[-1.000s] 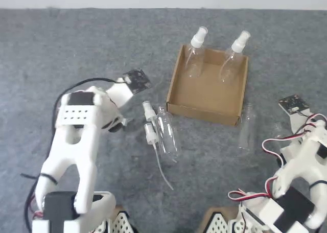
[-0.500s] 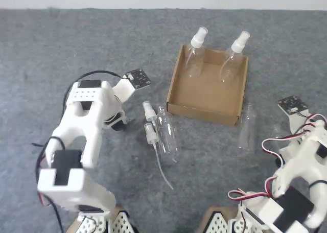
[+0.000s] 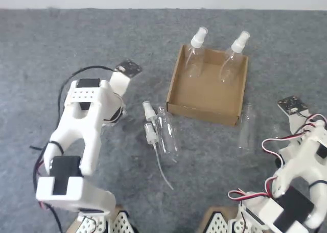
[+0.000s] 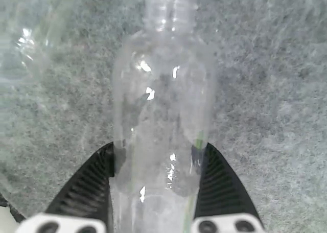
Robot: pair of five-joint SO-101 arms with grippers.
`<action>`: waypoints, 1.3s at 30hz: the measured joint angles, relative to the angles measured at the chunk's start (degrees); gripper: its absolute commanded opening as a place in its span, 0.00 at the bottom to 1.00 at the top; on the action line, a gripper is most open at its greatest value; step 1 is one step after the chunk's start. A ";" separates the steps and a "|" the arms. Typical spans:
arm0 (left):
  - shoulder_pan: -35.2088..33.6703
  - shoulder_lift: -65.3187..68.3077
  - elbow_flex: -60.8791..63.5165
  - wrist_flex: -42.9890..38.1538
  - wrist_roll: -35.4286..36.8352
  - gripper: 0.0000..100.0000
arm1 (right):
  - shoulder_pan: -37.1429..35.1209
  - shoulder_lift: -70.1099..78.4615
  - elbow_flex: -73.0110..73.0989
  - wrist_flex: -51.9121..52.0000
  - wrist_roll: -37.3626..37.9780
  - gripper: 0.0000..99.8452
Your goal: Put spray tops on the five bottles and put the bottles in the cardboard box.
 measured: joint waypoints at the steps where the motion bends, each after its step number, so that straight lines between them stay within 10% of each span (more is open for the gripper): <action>1: 0.09 -0.53 0.00 1.32 2.37 0.01 | 0.00 0.00 0.00 0.00 0.00 0.01; 17: 0.35 -1.14 -2.46 -0.18 3.34 0.18 | 0.00 0.00 0.00 0.00 0.00 0.01; 39: 0.88 10.29 -3.87 -8.62 -5.19 0.01 | 0.09 0.00 0.00 0.00 0.00 0.01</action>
